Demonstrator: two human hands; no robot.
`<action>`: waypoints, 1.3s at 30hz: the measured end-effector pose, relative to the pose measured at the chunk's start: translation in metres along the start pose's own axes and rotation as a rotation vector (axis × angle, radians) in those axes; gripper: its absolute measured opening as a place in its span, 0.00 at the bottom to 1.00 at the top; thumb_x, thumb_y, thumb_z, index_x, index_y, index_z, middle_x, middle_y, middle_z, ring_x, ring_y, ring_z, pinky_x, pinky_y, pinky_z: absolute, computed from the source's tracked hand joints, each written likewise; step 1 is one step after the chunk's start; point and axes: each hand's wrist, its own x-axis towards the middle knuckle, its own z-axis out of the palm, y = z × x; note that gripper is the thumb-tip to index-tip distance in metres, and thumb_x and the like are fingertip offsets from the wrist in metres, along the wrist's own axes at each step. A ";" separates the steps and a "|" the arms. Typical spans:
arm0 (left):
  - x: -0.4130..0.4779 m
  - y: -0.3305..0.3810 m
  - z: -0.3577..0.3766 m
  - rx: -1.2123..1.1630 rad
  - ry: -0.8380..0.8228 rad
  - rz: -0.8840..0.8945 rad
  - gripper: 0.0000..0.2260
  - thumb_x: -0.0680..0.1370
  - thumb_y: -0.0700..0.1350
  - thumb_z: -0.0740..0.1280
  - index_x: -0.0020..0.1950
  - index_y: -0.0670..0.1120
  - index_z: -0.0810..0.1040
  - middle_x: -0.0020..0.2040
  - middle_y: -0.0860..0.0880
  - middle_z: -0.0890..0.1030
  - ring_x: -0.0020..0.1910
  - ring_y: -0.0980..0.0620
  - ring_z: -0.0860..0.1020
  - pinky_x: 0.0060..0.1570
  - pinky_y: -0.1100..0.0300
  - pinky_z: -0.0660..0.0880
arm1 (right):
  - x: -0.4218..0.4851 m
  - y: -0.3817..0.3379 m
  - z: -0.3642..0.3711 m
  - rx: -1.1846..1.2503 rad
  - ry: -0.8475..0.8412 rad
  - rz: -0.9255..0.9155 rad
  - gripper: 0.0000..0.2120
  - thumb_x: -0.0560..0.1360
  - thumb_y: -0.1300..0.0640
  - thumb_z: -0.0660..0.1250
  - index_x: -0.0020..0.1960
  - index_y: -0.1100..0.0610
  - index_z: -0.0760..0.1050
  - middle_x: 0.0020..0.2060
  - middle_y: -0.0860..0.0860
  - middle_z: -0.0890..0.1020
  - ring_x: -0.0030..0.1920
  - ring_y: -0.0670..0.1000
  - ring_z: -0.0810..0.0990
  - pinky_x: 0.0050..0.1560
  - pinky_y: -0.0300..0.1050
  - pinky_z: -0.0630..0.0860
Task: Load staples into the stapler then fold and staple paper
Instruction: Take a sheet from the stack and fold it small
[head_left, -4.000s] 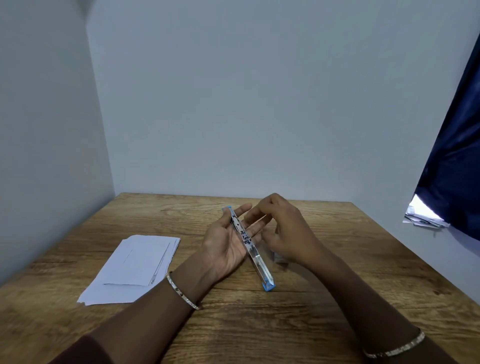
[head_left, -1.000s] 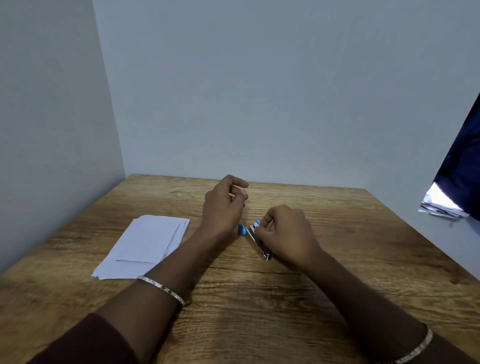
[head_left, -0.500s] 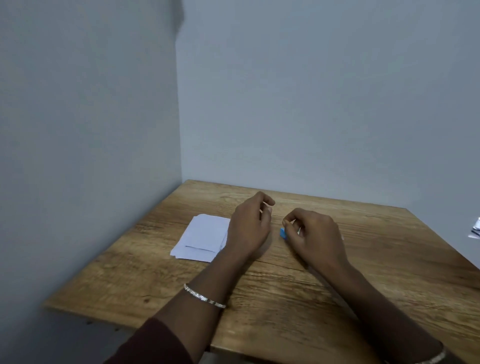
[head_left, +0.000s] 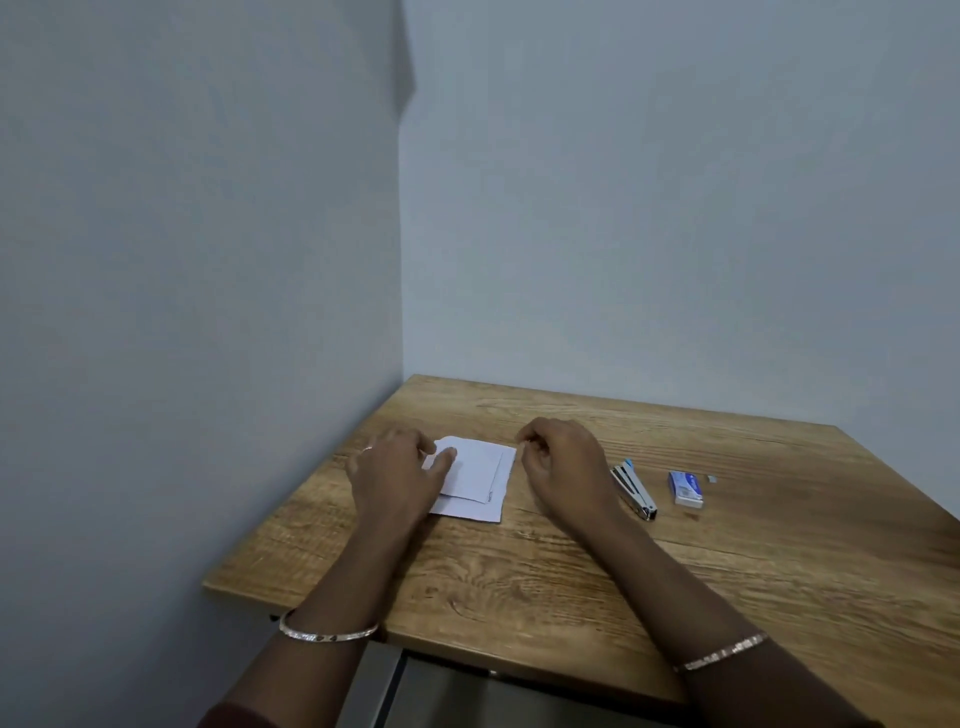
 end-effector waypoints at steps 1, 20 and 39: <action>0.000 -0.001 0.002 0.040 -0.051 -0.014 0.14 0.75 0.63 0.68 0.49 0.54 0.82 0.54 0.55 0.83 0.57 0.50 0.79 0.60 0.49 0.66 | 0.003 0.000 0.004 0.003 -0.002 0.012 0.08 0.76 0.60 0.65 0.50 0.54 0.83 0.42 0.47 0.85 0.46 0.49 0.78 0.42 0.43 0.68; 0.010 0.010 0.008 -0.034 -0.280 -0.268 0.18 0.66 0.65 0.77 0.48 0.56 0.81 0.61 0.56 0.81 0.70 0.47 0.72 0.58 0.49 0.57 | 0.014 0.000 0.026 -0.084 -0.401 0.099 0.23 0.79 0.44 0.68 0.71 0.50 0.74 0.66 0.48 0.80 0.68 0.53 0.74 0.68 0.55 0.71; -0.006 0.037 0.000 -0.824 -0.124 -0.056 0.03 0.77 0.45 0.74 0.47 0.46 0.83 0.35 0.43 0.86 0.36 0.45 0.84 0.37 0.58 0.73 | 0.003 0.010 -0.006 1.009 -0.147 0.460 0.15 0.73 0.59 0.78 0.59 0.59 0.82 0.46 0.57 0.90 0.47 0.55 0.88 0.43 0.43 0.83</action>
